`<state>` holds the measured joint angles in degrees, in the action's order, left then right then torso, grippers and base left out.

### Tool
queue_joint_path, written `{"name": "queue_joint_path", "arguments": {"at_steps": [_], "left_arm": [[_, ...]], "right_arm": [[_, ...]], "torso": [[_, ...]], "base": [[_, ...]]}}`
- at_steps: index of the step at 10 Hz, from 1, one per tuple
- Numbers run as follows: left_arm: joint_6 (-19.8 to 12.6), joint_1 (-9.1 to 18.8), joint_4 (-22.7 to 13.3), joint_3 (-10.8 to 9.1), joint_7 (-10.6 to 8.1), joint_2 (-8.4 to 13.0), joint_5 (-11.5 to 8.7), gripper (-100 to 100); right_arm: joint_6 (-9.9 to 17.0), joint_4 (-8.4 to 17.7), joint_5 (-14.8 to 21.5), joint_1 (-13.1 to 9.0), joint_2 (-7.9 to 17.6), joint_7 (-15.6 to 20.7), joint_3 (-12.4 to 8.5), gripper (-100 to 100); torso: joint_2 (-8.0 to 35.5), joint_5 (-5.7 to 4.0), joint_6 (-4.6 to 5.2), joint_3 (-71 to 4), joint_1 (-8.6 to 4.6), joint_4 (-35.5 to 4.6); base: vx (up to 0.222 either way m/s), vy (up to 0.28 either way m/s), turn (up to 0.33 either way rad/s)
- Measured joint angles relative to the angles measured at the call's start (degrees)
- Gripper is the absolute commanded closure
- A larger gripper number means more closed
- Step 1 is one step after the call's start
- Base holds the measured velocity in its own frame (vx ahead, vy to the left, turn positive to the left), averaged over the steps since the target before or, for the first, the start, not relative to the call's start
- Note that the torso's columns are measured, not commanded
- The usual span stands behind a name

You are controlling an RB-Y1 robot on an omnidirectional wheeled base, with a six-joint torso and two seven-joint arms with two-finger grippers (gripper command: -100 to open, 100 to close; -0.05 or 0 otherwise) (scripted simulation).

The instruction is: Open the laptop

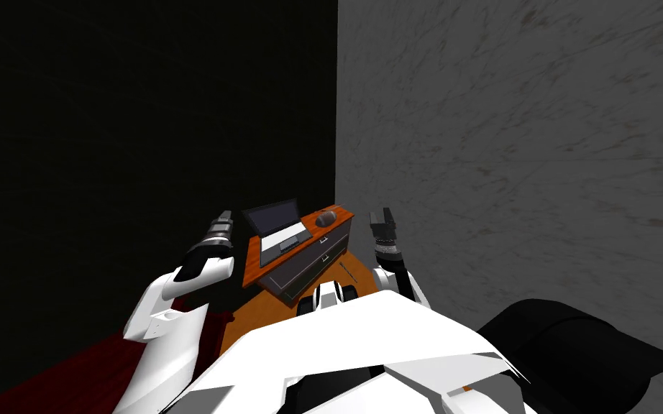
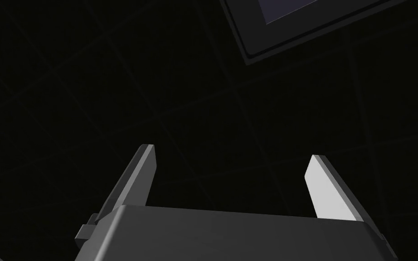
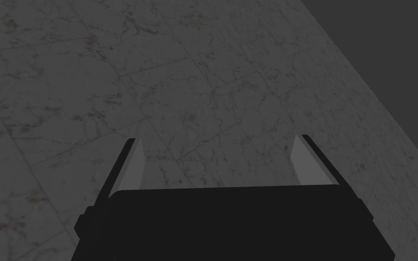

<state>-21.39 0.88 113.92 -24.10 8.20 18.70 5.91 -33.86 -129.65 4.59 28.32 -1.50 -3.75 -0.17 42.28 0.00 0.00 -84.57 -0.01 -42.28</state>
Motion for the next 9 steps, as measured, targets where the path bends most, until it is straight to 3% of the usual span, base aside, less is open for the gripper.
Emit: {"name": "queue_joint_path", "arguments": {"at_steps": [5, 9], "left_arm": [[-7.48, 2.32, -4.29, -2.49, -1.44, 2.94, 3.01, -100], [-11.47, 3.26, -6.98, -4.04, -2.50, 4.80, 3.98, -100]], "right_arm": [[0.00, 0.00, 0.00, 0.00, 0.00, 0.00, 0.00, 0], [0.00, 0.00, 0.00, 0.00, 0.00, 0.00, -0.01, 0]], "torso": [[-0.01, 0.01, 0.01, -0.01, 0.02, 0.01], [0.01, 0.00, 0.01, 0.01, -0.01, 0.00]], "base": [[0.049, -0.041, -0.111], [0.036, -0.019, -0.055]]}}
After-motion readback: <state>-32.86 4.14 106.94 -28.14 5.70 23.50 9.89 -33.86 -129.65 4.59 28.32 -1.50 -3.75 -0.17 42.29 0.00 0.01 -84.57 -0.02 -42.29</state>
